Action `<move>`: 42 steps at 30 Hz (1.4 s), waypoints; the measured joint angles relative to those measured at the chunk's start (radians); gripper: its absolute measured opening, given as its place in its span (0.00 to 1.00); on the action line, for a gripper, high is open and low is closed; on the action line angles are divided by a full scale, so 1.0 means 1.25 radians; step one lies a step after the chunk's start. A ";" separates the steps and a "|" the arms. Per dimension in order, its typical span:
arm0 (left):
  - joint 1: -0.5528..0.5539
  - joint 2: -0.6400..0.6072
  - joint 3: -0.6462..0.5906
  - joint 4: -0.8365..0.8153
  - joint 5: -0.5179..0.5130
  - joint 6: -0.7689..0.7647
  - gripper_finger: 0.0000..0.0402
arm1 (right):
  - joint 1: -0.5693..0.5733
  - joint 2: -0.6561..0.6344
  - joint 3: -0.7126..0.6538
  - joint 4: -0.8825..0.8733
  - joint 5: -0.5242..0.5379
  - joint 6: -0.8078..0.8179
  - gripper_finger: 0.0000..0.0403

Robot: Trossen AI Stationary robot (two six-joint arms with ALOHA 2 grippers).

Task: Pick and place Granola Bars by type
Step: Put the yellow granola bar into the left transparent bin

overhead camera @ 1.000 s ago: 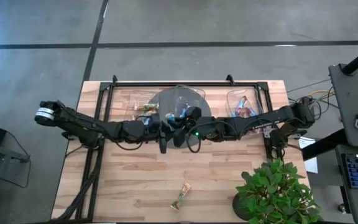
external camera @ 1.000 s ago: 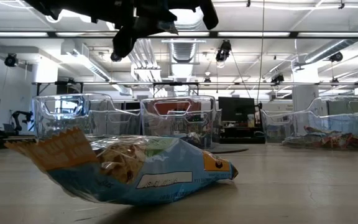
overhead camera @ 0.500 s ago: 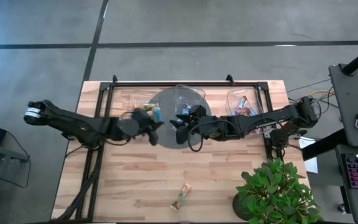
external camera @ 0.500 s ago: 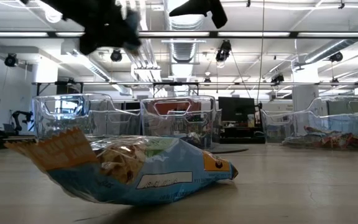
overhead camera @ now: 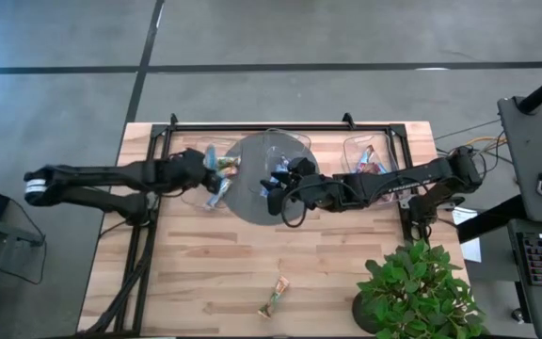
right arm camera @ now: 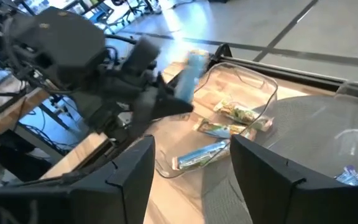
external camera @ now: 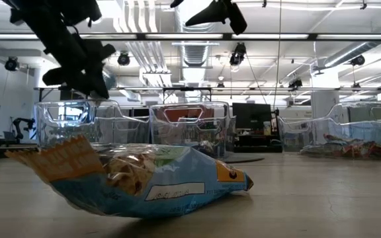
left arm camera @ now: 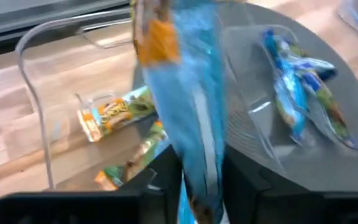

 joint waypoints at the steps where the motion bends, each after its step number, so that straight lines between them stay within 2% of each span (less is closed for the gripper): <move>1: 0.015 0.005 -0.005 0.017 0.002 0.000 0.22 | 0.000 0.000 0.000 0.000 0.000 0.006 0.49; 4: 0.037 0.016 -0.005 0.044 0.023 0.024 0.32 | 0.001 0.000 0.000 0.000 -0.006 0.015 0.49; 7: 0.038 0.022 0.013 0.010 0.026 0.030 0.41 | 0.001 0.000 0.000 -0.003 -0.025 0.015 0.49; 10: 0.026 0.010 0.037 -0.022 0.044 0.034 0.45 | 0.001 -0.003 0.000 -0.027 -0.077 0.015 0.49; 12: 0.008 -0.007 0.053 -0.022 0.092 0.036 0.46 | 0.002 -0.004 0.000 -0.053 -0.129 0.000 0.49; 17: -0.091 -0.057 0.082 0.061 0.242 0.060 0.46 | 0.003 -0.004 0.000 -0.160 -0.290 -0.058 0.48; 20: -0.185 -0.073 0.081 0.153 0.290 0.071 0.46 | 0.009 0.002 0.000 -0.221 -0.367 -0.114 0.48; 26: -0.375 -0.051 0.074 0.189 0.263 0.057 0.46 | 0.053 0.018 -0.011 -0.303 -0.526 -0.311 0.48; 29: -0.437 -0.030 0.073 0.170 0.215 0.020 0.46 | 0.085 0.039 -0.012 -0.299 -0.540 -0.382 0.48; 35: -0.476 0.013 0.072 0.162 0.179 -0.046 0.46 | 0.133 0.126 0.001 -0.296 -0.546 -0.492 0.49; 42: -0.488 0.045 0.072 0.161 0.179 -0.100 0.46 | 0.165 0.265 0.097 -0.351 -0.545 -0.507 0.55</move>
